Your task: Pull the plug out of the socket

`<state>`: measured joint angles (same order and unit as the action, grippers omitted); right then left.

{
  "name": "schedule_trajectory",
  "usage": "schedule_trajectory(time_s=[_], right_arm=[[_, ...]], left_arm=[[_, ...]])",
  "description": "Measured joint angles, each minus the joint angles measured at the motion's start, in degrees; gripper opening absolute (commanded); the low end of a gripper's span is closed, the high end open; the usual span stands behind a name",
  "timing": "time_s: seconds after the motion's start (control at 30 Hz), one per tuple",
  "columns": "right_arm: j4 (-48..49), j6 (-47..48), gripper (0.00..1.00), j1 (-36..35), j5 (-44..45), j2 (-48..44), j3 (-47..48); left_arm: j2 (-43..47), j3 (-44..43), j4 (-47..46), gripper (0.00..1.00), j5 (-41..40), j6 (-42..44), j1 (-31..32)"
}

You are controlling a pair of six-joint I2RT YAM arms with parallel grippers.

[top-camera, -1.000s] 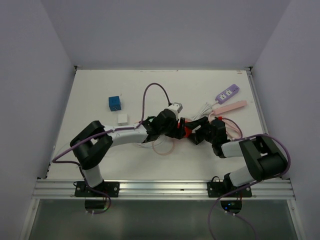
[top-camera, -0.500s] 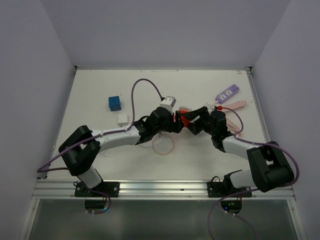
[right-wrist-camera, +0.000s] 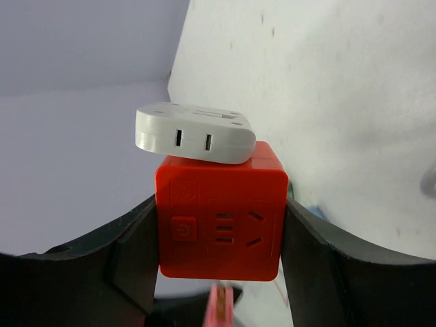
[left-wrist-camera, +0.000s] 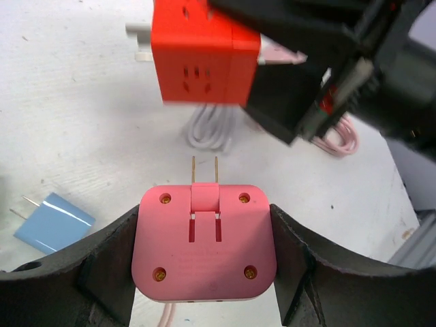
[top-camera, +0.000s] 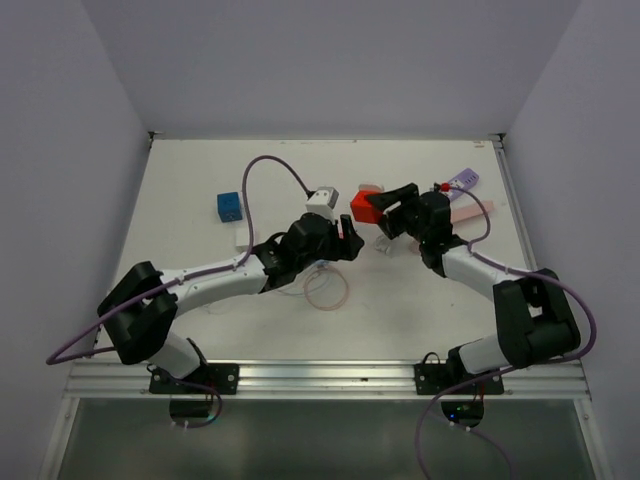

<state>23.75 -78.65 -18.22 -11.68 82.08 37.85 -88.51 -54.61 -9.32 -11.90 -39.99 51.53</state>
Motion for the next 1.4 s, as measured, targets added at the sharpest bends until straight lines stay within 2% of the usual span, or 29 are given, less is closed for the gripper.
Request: schedule_trajectory(time_s=[0.2, 0.4, 0.57, 0.8, 0.93, 1.07, 1.2, 1.4], right_arm=[[-1.5, 2.6, 0.00, 3.0, 9.3, 2.0, 6.1], [-1.5, 5.8, 0.00, 3.2, 10.0, 4.6, 8.6], [-2.7, 11.3, 0.00, 3.3, 6.1, 4.7, 8.6], [-11.9, 27.3, 0.00, 3.3, -2.4, 2.1, 9.7], [-18.4, 36.3, 0.00, 3.1, -5.4, -1.6, 9.8], [-24.2, 43.5, 0.00, 2.5, -6.6, -4.9, 9.8], [-27.6, 47.9, 0.00, 2.1, -7.6, -6.9, 9.7], [-31.6, 52.5, 0.00, 1.7, -8.9, -8.7, 9.0]], left_arm=[[4.2, 0.3, 3.5, 0.13, 0.5, -1.7, 1.7], [6.1, 0.5, 7.8, 0.16, -1.4, -2.4, -0.3], [8.5, 3.4, 13.6, 0.19, -3.5, -1.0, -9.0], [9.3, 4.7, 18.1, 0.22, -4.2, 3.9, -21.2], [6.0, 4.8, 18.6, 0.26, -4.3, 6.1, -25.1], [0.9, 4.8, 18.4, 0.27, -3.7, 7.8, -26.3], [-2.8, 4.1, 16.7, 0.28, -2.0, 9.1, -26.3], [-9.4, -0.2, 15.6, 0.36, -1.8, 9.6, -26.3]])
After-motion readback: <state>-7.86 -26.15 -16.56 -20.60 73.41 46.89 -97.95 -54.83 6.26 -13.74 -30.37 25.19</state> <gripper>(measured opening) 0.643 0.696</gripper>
